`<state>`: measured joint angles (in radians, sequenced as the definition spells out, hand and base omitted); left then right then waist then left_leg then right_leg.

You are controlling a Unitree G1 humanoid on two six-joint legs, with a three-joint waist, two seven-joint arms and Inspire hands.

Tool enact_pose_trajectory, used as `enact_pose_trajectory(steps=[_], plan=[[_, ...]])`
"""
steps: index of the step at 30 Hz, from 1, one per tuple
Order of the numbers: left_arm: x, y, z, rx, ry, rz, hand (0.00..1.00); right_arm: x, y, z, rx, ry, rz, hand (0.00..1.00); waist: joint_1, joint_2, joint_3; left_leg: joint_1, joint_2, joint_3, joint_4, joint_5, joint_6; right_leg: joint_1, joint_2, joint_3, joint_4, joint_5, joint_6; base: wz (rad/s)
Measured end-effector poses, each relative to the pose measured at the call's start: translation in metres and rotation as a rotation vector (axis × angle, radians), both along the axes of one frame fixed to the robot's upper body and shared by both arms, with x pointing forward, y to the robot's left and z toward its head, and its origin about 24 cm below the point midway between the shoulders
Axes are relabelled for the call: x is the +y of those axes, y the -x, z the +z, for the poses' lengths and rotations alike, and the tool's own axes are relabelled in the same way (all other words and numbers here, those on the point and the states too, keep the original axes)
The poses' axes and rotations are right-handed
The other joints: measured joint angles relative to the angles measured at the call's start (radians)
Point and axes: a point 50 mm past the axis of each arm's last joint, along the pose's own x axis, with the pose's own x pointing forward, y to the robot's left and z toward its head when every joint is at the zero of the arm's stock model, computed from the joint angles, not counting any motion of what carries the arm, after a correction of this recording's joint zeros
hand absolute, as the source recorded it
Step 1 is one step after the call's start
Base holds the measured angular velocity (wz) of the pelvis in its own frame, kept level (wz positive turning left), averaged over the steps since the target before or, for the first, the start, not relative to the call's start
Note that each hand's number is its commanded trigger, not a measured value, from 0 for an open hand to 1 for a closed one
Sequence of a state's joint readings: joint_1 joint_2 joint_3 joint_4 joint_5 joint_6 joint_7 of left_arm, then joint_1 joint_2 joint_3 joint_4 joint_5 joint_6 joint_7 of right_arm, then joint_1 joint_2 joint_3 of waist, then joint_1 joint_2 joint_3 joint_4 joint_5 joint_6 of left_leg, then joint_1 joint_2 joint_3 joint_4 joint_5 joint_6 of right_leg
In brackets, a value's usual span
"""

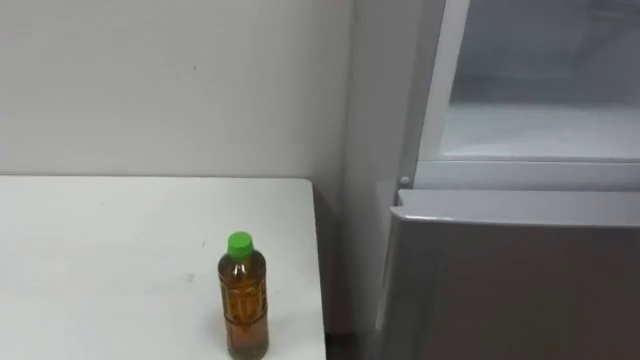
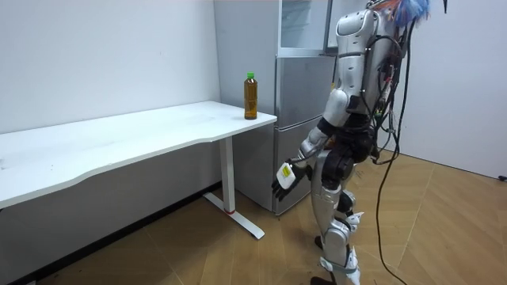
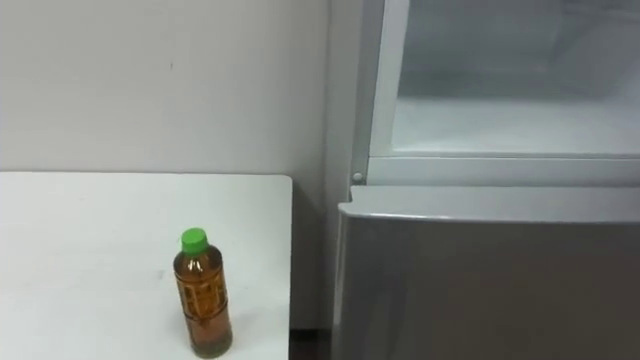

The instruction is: Put the bottle in the upper fridge

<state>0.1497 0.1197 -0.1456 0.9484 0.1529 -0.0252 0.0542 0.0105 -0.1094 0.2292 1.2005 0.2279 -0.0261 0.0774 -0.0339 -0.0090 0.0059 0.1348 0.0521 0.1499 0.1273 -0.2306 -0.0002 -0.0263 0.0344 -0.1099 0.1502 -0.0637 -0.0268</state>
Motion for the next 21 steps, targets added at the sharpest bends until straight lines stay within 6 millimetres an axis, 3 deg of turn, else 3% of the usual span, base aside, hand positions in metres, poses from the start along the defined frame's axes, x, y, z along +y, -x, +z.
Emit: enact_pose_trajectory(steps=[7,9,13,21], plan=[[0.023,0.034,-0.004,0.034,-0.055,0.254,0.0,-0.003,0.009,-0.001,0.006,0.001,-0.034,0.0,0.022,0.002,-0.001,0.008,0.004,-0.017,0.0,-0.004,-0.005,0.016,0.001,-0.02,-0.001,-0.013,-0.002,0.09],[0.028,0.042,-0.005,0.052,-0.069,0.315,0.0,-0.004,0.012,-0.002,0.014,0.004,-0.044,0.0,0.045,0.002,-0.0011,0.01,0.005,-0.019,-0.001,-0.004,-0.005,0.019,0.002,-0.021,-0.002,-0.014,-0.002,0.02],[0.033,0.051,-0.006,0.08,-0.106,0.362,0.0,-0.005,0.018,-0.003,0.026,0.006,-0.066,0.0,0.069,0.002,-0.0016,0.013,0.005,-0.022,0.0,-0.008,-0.004,0.024,0.001,-0.023,-0.004,-0.014,-0.002,0.0],[0.033,0.058,-0.007,0.11,-0.138,0.376,0.0,-0.005,0.02,-0.003,0.031,0.002,-0.081,0.0,0.069,0.002,-0.0041,0.008,0.005,-0.042,0.002,-0.009,-0.004,0.038,-0.002,-0.046,-0.014,-0.014,-0.002,0.09]])
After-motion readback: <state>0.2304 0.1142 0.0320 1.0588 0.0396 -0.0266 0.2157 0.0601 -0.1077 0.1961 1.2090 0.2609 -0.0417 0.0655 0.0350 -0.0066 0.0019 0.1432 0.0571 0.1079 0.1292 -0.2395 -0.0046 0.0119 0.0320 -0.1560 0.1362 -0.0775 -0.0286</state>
